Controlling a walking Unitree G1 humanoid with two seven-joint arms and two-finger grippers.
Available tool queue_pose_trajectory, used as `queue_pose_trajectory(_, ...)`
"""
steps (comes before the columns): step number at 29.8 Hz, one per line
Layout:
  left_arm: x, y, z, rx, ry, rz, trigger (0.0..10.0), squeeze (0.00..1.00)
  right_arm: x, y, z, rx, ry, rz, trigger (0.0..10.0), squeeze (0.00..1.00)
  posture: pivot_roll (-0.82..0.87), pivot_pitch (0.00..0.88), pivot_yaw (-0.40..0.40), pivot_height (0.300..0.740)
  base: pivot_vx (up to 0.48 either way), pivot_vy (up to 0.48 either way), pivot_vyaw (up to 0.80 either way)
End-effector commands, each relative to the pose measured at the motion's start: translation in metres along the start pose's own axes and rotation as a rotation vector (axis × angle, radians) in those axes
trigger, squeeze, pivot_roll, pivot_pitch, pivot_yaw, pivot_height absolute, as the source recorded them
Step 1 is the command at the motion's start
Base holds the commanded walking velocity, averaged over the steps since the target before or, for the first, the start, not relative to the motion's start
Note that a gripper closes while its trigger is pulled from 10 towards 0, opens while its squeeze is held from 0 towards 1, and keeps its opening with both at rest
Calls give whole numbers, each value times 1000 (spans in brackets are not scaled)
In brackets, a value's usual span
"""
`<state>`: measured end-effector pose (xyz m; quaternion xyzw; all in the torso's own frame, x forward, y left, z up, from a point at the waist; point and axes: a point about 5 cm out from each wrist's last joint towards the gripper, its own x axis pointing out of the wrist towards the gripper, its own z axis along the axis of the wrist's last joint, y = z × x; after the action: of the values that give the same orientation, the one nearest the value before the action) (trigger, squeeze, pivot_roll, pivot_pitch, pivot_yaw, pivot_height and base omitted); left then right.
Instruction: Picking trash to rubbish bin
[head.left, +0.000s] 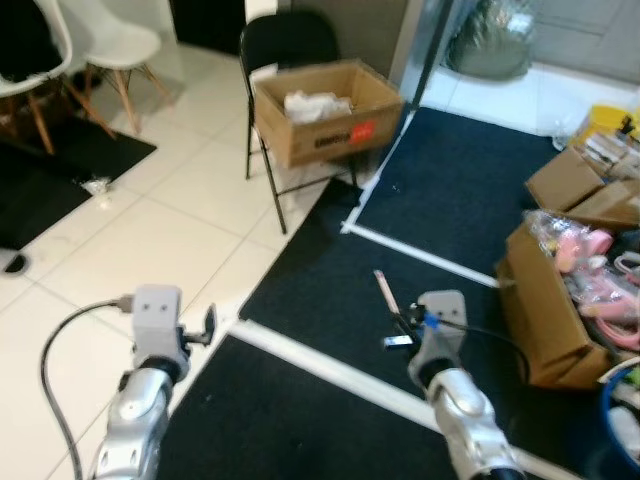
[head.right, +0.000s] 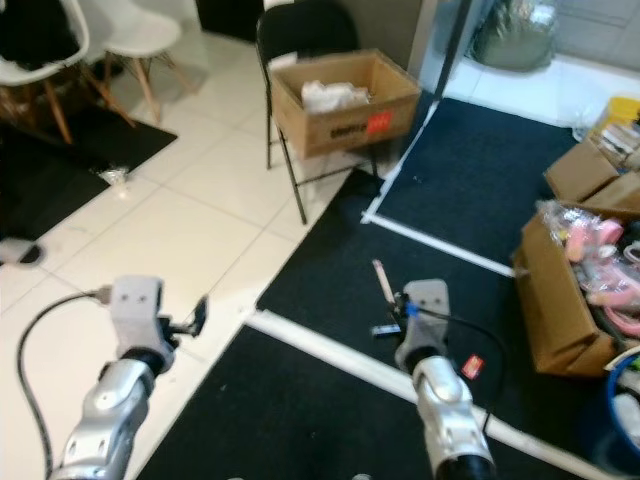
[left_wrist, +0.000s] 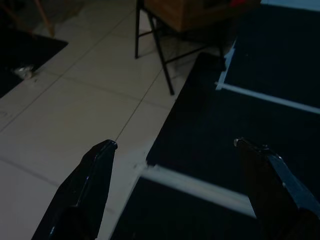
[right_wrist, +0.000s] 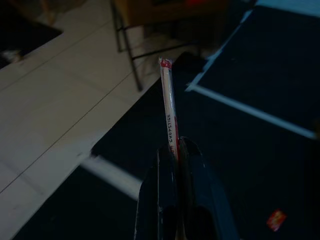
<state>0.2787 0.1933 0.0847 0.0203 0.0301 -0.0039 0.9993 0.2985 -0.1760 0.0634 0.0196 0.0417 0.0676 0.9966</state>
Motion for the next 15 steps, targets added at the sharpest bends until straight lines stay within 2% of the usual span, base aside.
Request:
queue_pose_trajectory(1, -4, 5, -7, 20, 25, 13, 10000, 0, -1, 6, -7, 17, 18, 8, 10000, 0, 13, 138, -28, 740, 307, 0, 0)
queue_pose_trajectory(15, -5, 6, -9, 25, 31, 12, 10000, 0, -3, 5, -11, 55, 20, -16, 10000, 0, 14, 142, -23, 740, 307, 0, 0)
